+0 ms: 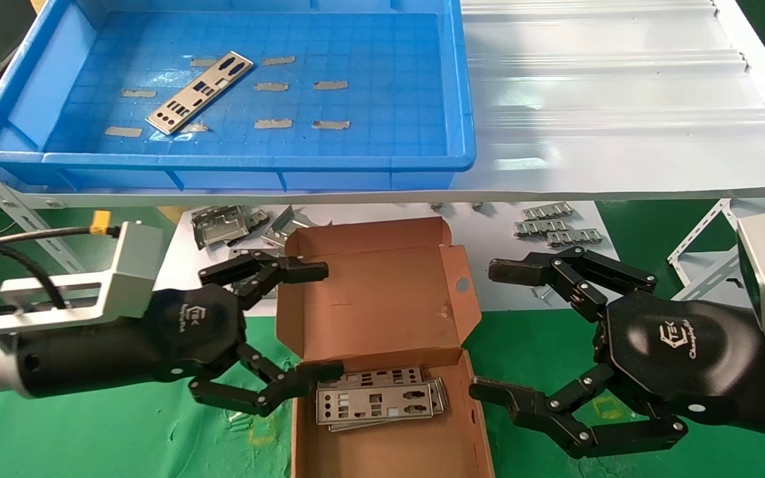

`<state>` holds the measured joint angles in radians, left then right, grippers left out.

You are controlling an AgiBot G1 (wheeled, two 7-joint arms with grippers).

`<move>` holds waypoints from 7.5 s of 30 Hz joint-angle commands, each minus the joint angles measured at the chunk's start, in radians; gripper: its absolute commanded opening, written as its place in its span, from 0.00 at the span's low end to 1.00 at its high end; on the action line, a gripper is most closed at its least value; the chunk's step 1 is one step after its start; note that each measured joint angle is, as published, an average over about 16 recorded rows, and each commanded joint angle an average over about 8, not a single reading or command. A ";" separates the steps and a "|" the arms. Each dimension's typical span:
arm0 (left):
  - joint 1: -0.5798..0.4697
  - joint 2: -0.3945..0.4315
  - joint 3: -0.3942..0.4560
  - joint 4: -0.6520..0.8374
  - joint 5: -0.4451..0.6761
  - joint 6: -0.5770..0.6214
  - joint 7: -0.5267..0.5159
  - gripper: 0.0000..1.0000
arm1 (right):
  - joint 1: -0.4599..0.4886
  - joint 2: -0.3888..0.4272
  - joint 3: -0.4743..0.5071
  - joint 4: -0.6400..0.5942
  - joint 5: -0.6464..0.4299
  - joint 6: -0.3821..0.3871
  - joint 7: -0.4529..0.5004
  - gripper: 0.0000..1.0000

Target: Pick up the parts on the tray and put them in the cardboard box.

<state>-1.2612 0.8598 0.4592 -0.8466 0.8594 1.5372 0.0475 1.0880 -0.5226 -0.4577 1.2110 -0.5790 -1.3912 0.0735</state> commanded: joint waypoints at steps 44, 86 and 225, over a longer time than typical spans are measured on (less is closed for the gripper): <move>0.191 -0.254 -0.183 -0.446 -0.133 -0.043 -0.237 1.00 | 0.000 0.000 0.000 0.000 0.000 0.000 0.000 1.00; 0.185 -0.247 -0.178 -0.434 -0.128 -0.041 -0.233 1.00 | 0.000 0.000 0.000 0.000 0.000 0.000 0.000 1.00; 0.185 -0.247 -0.178 -0.434 -0.128 -0.041 -0.233 1.00 | 0.000 0.000 0.000 0.000 0.000 0.000 0.000 1.00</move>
<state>-1.0759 0.6132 0.2811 -1.2802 0.7315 1.4958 -0.1856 1.0878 -0.5225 -0.4576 1.2106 -0.5789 -1.3908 0.0735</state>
